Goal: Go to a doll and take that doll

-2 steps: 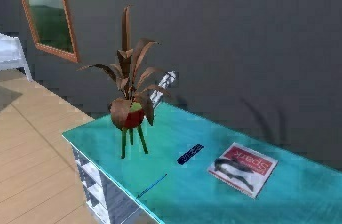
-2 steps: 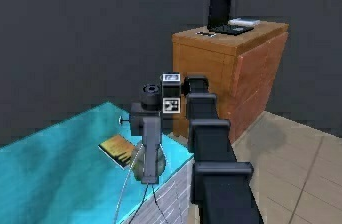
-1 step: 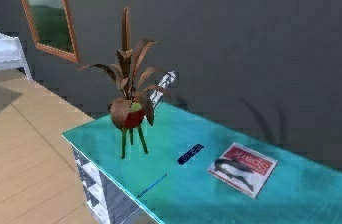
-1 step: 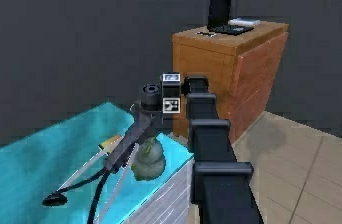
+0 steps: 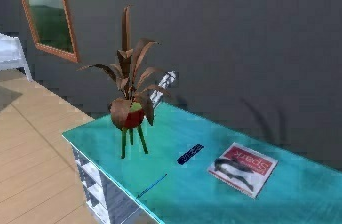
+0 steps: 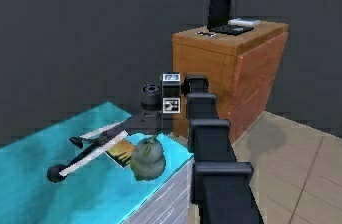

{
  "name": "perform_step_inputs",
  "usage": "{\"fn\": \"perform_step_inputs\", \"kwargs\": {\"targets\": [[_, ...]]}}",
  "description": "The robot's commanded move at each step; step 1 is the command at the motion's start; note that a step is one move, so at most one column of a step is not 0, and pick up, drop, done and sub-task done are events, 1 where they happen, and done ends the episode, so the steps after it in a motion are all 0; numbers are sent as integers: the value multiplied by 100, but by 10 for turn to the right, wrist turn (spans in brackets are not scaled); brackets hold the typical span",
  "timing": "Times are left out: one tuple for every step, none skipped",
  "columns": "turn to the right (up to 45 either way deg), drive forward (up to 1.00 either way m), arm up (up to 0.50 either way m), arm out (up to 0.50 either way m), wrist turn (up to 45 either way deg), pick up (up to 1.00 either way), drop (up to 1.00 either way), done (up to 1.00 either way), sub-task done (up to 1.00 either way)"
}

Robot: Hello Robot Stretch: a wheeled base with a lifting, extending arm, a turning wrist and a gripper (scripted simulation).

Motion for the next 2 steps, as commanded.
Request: {"fn": "perform_step_inputs", "kwargs": {"targets": [[0,0,0,0,450,0,0,0,0],[0,0,0,0,270,0,0,0,0]]}}
